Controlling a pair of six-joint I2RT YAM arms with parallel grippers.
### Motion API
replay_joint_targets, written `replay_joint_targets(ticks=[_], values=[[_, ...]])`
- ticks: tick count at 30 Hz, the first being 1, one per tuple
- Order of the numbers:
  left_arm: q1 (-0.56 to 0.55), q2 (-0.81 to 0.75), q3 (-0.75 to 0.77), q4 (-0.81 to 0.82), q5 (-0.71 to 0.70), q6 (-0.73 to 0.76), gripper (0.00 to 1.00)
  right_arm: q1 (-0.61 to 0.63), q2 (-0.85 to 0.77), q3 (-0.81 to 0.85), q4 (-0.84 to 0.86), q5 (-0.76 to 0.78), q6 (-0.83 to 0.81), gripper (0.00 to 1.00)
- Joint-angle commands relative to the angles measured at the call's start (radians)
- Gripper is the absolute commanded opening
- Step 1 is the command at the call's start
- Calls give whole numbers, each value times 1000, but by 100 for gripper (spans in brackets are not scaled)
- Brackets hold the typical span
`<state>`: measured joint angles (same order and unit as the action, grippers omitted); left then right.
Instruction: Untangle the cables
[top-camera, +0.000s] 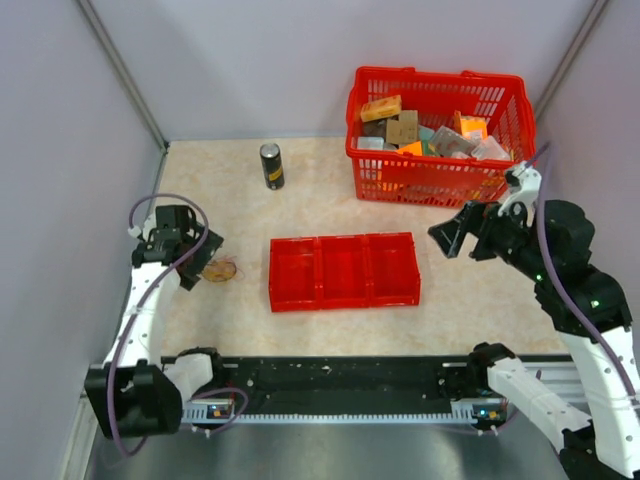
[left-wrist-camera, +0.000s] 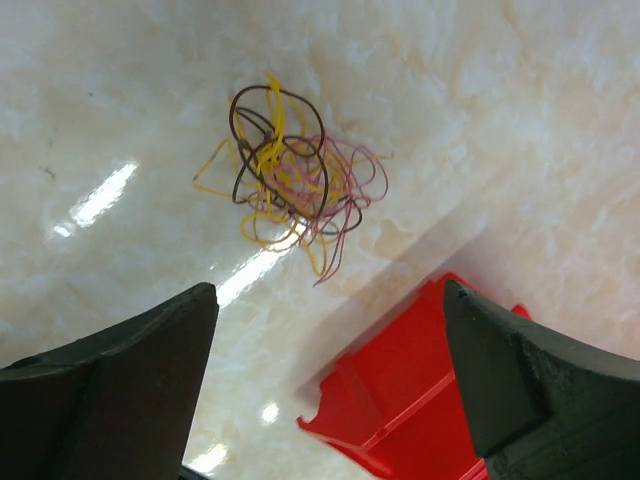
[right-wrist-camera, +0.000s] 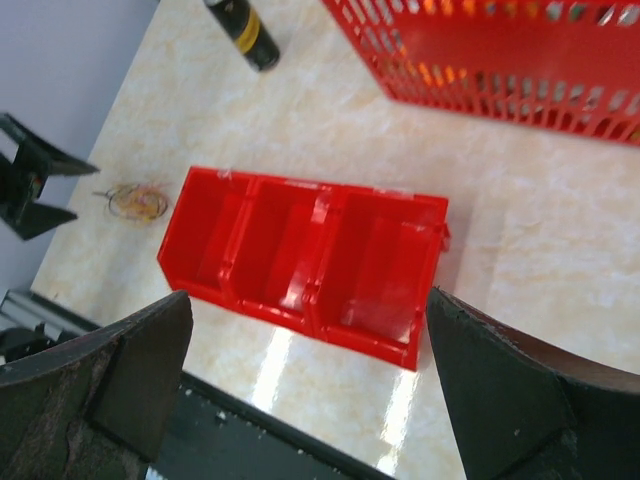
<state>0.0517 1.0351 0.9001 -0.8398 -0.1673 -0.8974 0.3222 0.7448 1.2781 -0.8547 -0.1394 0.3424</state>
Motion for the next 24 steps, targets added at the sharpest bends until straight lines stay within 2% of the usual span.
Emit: replay_joint_targets(ticks=[1,3,6,9,12,18,19,21,24], values=[[82,115,-3,154,114,-77,92,-9,2,-71,39,-160,49,99],[102,140,-7,160,82,-90,84,-9,-10,-104,48,-172,59,99],[117,126,-50,212,25,-115,80,-8,-31,-131,52,-180,61,99],[154,164,-56,219,61,-129,73,-8,-42,-140,55,-184,61,99],[165,204,-44,211,77,-138,70,-8,-41,-145,66,-206,72,99],[174,227,-21,246,68,-121,38,52,-33,-181,120,-201,119,99],[175,221,-24,260,83,-109,30,93,-25,-187,140,-186,132,99],[181,192,-27,265,109,-92,2,182,1,-194,172,-137,150,99],[180,93,-17,237,123,-57,0,357,89,-183,232,-19,153,99]])
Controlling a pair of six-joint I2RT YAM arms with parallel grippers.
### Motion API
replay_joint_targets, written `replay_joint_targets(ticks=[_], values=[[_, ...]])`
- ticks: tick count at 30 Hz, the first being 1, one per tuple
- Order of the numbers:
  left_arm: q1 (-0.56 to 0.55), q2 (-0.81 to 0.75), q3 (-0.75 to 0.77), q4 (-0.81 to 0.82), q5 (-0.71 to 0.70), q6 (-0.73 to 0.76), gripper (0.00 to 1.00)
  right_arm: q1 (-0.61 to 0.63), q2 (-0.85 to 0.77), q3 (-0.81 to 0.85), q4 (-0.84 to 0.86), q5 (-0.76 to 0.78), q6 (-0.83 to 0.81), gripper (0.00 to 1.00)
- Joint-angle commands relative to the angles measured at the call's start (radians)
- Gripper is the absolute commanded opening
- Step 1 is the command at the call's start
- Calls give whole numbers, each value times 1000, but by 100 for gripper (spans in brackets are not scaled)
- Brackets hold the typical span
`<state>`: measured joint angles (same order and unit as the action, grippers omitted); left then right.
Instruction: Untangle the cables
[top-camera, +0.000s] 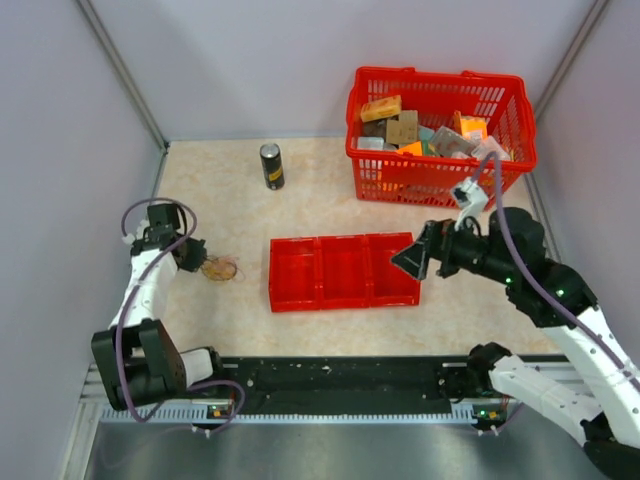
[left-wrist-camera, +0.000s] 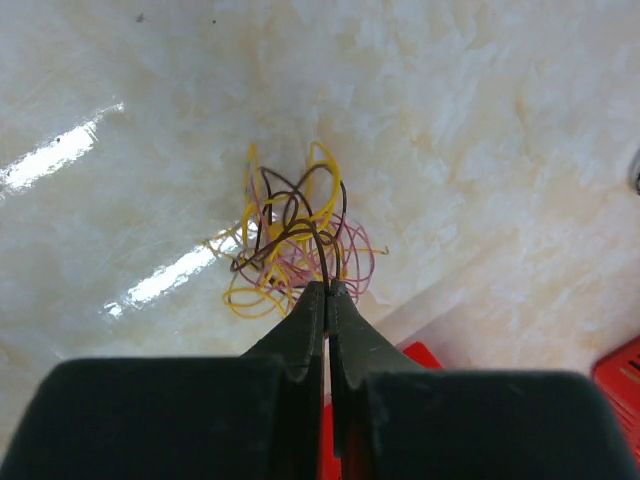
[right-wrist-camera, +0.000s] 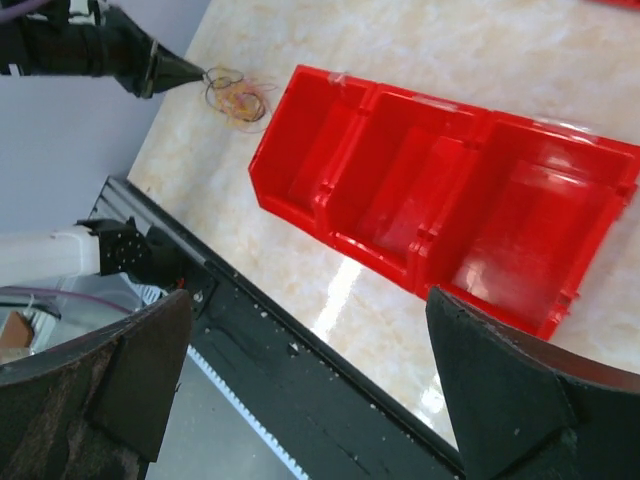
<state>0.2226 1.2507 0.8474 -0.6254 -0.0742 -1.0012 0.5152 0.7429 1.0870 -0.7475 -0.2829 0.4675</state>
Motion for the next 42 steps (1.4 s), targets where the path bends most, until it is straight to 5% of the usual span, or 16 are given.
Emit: replay_joint_targets(ticks=[1,7,17,23,34,38,42], values=[[12,-169,53,3,36,70,0,227,142,22,152,161,17,99],[11,-385,186,-131,100,165,0,479,527,151,455,223,-98,99],[12,-530,303,-164,381,176,0,552,970,370,953,51,-49,92],[12,-508,360,-212,487,127,0,583,1085,389,1036,28,-13,84],[12,-570,337,-192,531,19,0,611,1210,471,1053,214,-3,71],[11,-565,352,-214,522,18,0,609,1230,517,1050,240,13,59],[12,-560,395,-232,490,18,0,609,1262,569,966,362,36,15]])
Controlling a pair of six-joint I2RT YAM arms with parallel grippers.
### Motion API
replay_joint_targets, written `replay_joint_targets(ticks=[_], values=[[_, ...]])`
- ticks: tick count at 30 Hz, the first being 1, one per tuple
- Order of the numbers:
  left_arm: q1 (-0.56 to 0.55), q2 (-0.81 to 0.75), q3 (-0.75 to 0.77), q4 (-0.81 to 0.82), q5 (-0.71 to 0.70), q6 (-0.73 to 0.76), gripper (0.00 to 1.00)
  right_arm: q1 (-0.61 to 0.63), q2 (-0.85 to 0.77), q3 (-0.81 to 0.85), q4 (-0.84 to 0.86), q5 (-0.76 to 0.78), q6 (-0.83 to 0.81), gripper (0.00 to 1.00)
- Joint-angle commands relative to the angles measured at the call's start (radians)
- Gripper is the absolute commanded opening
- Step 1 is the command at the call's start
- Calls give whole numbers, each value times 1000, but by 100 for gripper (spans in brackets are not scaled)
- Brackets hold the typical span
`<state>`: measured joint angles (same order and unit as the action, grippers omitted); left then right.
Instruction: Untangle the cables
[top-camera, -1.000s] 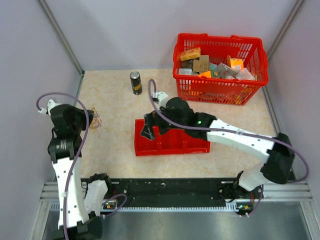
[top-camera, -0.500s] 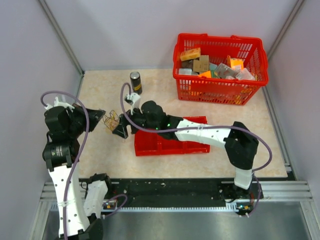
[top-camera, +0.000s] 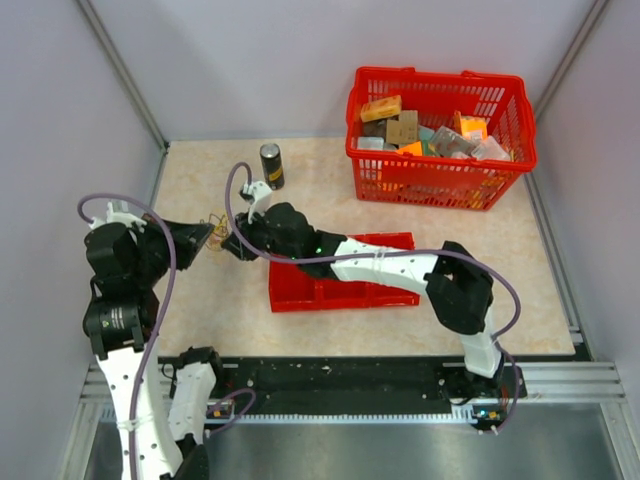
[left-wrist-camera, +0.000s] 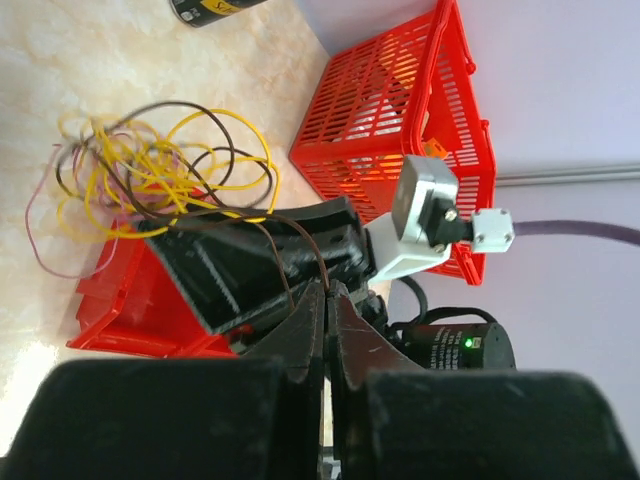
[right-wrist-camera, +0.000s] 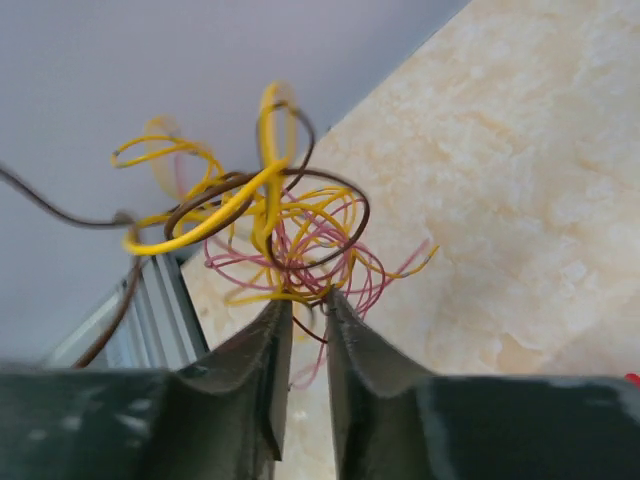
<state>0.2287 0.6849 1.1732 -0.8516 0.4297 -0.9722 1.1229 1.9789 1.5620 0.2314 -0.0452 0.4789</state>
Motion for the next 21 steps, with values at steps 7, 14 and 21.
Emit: replay_joint_targets(ticks=[7,14,21], values=[[6,73,418,-53,-190,18,0,3,155,133,-109,120,59,0],[6,165,756,0,-282,52,0,3,241,136,-164,93,73,0],[6,261,894,25,-264,35,0,2,296,213,-277,93,38,0]])
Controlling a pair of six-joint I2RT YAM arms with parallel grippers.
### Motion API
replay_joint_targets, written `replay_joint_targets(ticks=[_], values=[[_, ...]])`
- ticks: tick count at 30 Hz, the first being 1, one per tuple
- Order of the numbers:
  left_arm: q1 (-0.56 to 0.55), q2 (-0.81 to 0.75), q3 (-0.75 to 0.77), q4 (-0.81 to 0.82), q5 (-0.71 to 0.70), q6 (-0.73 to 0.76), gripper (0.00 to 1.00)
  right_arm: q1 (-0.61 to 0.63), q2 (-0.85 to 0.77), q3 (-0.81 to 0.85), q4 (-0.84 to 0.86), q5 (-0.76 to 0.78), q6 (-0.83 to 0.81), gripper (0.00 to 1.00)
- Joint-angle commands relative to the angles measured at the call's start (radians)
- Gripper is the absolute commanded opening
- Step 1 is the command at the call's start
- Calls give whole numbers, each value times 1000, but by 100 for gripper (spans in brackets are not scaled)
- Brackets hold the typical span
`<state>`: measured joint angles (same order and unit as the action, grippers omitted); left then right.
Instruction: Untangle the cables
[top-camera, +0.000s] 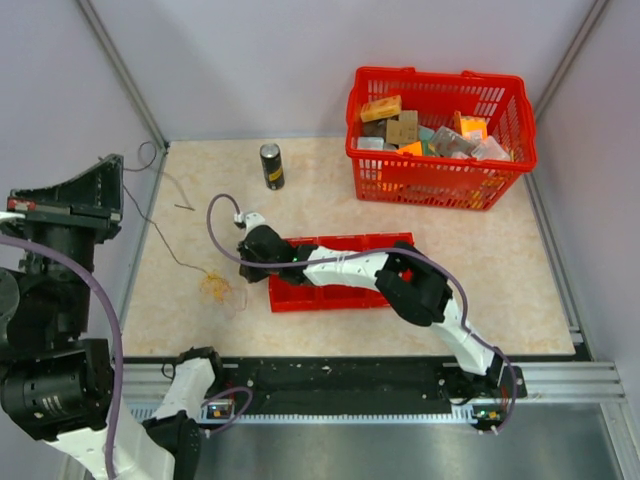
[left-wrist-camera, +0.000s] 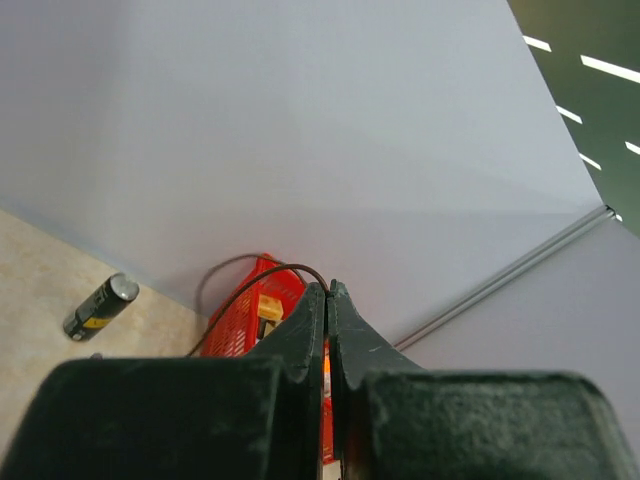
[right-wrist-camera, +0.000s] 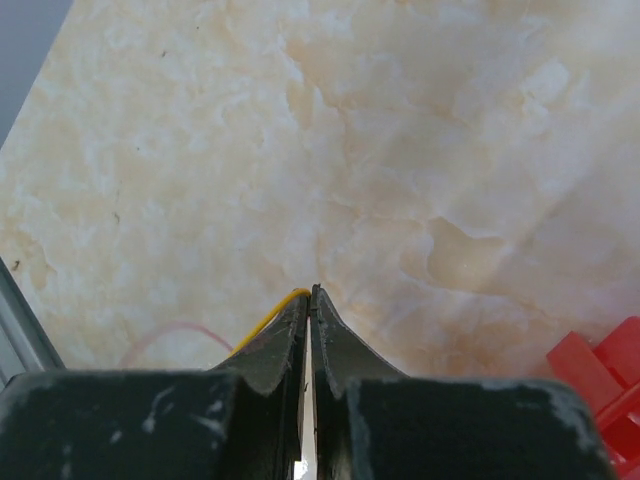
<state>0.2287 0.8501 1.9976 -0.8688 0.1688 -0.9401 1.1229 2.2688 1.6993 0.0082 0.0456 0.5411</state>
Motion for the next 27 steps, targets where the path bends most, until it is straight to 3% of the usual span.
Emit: replay_joint_targets(ticks=[1,4,10,17,20,22,25,27], values=[[6,113,98,44,4,1,0,2,11,86,-63,3,-27,0],[6,168,205,54,29,-20,0,-5,41,152,-120,-32,-44,0],[6,201,250,161,86,-101,0,-6,20,177,-137,-58,-62,0],[6,221,265,467,138,-316,0,-29,11,189,-188,-58,-66,1],[6,213,260,488,81,-313,0,-57,-96,102,-174,-107,-44,13],[6,190,222,470,41,-302,0,-69,-182,47,-178,-163,-78,26],[6,152,112,487,61,-307,0,-81,-355,-50,-217,-170,-122,44],[6,133,17,485,115,-327,0,-97,-481,-136,-229,-150,-132,51]])
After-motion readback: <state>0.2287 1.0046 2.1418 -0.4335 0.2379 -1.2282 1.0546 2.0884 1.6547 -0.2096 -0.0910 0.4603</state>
